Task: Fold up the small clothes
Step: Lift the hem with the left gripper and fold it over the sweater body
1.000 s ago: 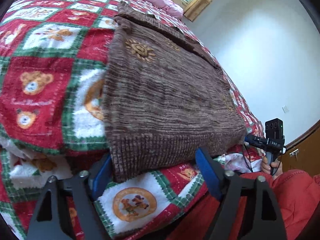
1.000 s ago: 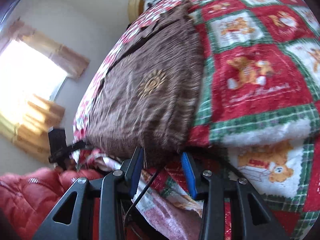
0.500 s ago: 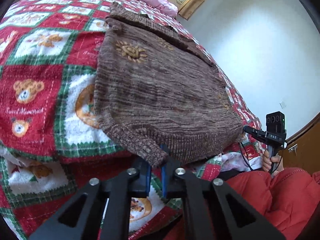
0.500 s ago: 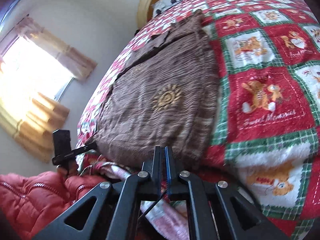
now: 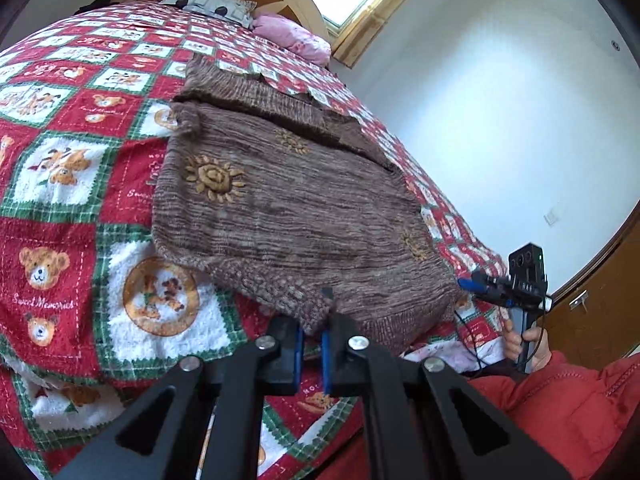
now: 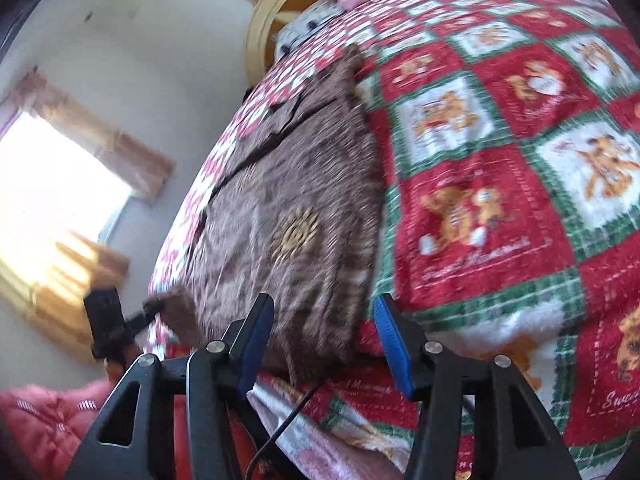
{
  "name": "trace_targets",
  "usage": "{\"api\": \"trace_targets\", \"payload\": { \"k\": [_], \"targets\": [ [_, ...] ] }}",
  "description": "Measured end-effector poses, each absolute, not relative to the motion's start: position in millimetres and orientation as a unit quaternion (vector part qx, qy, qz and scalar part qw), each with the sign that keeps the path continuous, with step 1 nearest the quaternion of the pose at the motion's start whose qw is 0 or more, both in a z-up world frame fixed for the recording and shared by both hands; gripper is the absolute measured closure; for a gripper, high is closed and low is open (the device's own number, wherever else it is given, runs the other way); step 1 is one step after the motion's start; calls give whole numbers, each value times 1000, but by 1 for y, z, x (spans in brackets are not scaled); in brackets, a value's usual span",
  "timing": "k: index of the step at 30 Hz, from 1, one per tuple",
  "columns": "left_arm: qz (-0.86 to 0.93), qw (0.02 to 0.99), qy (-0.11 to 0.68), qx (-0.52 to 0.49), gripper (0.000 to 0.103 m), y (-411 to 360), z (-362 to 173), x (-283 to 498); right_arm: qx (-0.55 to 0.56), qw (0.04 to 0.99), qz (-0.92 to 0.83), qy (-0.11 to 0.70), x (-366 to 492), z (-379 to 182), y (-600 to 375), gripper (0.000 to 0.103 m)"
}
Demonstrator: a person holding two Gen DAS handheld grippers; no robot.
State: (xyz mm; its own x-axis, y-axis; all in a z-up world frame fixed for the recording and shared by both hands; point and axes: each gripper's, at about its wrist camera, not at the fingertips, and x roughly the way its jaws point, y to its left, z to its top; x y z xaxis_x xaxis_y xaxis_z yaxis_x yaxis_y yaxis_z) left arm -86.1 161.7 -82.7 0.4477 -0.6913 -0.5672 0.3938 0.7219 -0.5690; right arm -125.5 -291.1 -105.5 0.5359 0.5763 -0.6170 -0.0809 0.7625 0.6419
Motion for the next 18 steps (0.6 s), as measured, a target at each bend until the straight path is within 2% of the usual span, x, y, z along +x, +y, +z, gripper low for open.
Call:
{"api": "trace_targets", "payload": {
  "k": [9,14,16,18],
  "targets": [
    [-302,833,429,-176,96,160,-89,-78,271,818,214,460,-134,-108,-287,49],
    [-282,829,450,-176,83,161,-98,-74,247,846,178,438,-136,-101,-296,49],
    [-273,827,458,-178,69,164,-101,-72,247,841,195,439,-132,-102,-288,49],
    [-265,828,461,-178,60,169,-103,-73,237,834,218,448,-128,-103,-273,49]
  ]
}}
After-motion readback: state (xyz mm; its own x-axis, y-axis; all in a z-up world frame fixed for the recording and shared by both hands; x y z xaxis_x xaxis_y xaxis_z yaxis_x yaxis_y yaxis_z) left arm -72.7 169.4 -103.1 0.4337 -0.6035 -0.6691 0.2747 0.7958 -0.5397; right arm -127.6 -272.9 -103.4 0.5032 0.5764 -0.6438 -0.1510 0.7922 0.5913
